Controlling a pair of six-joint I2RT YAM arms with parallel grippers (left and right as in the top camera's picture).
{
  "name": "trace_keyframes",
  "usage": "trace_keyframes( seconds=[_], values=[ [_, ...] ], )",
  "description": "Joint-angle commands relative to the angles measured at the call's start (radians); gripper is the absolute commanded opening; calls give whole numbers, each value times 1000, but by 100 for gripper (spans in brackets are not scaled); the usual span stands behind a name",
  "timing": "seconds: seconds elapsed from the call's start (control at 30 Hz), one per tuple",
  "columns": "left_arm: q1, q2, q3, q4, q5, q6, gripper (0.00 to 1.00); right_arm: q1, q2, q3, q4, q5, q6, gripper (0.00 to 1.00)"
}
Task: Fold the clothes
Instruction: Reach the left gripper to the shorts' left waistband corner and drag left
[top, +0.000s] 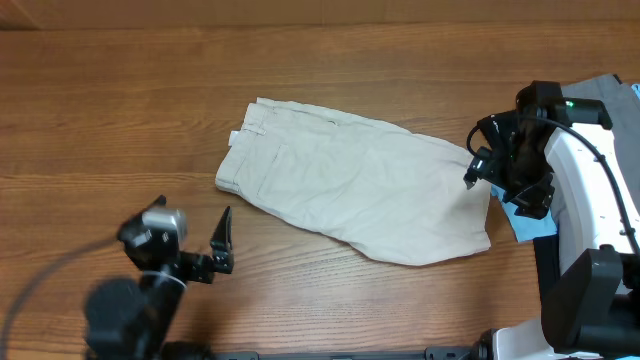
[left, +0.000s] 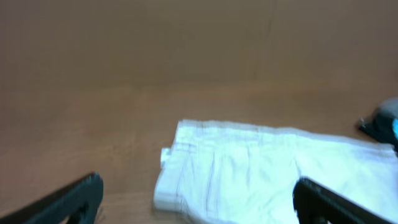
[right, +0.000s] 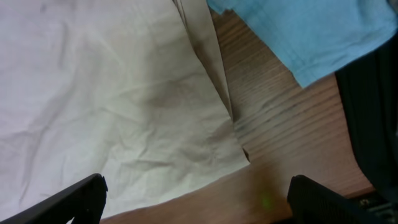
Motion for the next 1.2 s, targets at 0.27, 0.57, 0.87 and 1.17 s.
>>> trace_keyframes(
  seconds=[0.27,0.57,0.87,1.17],
  values=[
    [4,920,892,-615,166,14,100,-1,-6,0,3,-29,-6,99],
    [3,1319,969,-418,366,13,28,-1,-6,0,14,-36,-6,100],
    [-4,1604,969,-321,103,93,66,-1,-6,0,106,-35,-6,100],
    [0,1793,969,-311,103,166,83,-1,-6,0,265,-35,-6,100]
  ],
)
